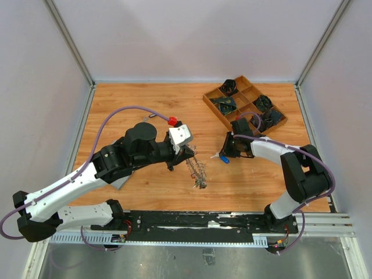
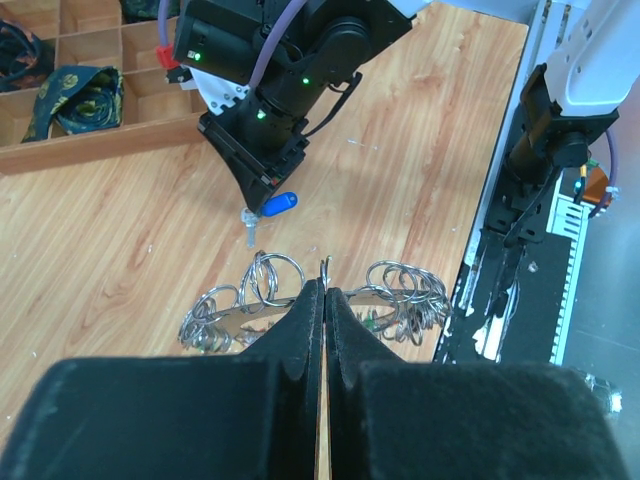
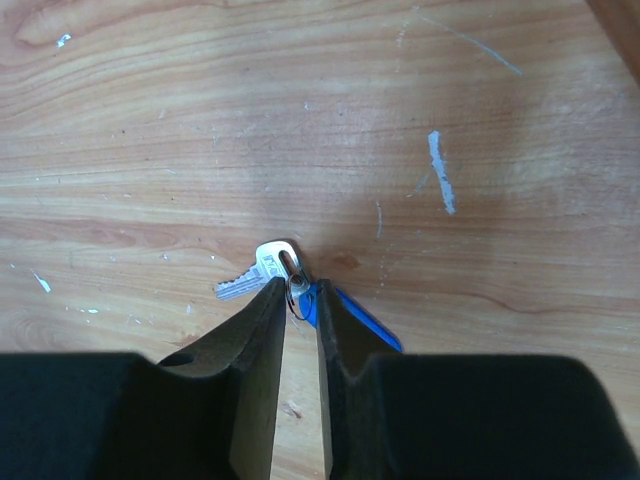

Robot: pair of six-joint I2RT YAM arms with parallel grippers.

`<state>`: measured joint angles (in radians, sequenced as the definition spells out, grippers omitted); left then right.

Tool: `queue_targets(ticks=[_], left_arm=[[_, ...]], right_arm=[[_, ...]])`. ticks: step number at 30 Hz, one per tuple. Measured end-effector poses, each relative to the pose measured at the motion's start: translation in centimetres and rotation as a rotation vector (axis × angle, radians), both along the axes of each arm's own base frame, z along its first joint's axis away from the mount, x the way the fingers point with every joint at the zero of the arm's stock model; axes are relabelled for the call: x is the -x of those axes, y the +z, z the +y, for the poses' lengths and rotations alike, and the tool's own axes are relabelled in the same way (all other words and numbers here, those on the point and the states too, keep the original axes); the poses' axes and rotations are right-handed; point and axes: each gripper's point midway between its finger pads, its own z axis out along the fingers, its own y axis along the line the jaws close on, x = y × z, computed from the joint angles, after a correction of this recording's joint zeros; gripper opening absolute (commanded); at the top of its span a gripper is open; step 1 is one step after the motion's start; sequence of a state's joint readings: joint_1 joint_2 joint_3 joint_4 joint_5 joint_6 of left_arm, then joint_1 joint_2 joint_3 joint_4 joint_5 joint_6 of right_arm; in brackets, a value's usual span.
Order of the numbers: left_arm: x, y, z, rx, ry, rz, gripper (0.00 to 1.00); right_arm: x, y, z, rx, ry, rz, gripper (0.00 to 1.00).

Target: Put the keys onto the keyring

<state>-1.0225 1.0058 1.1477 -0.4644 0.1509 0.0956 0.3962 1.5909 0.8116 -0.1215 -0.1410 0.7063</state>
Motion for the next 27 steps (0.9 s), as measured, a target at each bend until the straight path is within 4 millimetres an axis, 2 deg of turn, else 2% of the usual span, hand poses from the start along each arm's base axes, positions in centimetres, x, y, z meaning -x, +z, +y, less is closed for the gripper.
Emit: queue_targets(ticks=[5, 11, 17, 20, 23, 27], left_arm=[[0.0, 0.0, 0.0, -0.001, 0.000, -0.001, 0.00], [0.0, 0.0, 0.0, -0.001, 0.000, -0.001, 0.00], [0.0, 0.0, 0.0, 0.004, 0.009, 0.011, 0.01], [0.0, 0.0, 0.0, 0.009, 0.014, 0.023, 0.00], [0.0, 0.0, 0.0, 0.013, 0.018, 0.028, 0.00], [-0.1, 0.8, 0.2, 0.037, 0.031, 0.015, 0.01]], right_arm=[[-0.1, 0.0, 0.3, -0.010, 0.008, 0.006, 0.14], [-0.1, -0.1, 0.3, -0.005, 0.021, 0.006, 0.01], [0.0, 0.6, 0.1, 0.007, 0.061, -0.023, 0.01], [-0.1, 2.2, 0.3, -0.004, 0.101, -0.074, 0.01], [-0.2, 4.7, 0.8, -0.034, 0.158, -0.150, 0.01], [0.3, 9.3, 1.9, -0.101, 0.280, -0.315, 0.01]])
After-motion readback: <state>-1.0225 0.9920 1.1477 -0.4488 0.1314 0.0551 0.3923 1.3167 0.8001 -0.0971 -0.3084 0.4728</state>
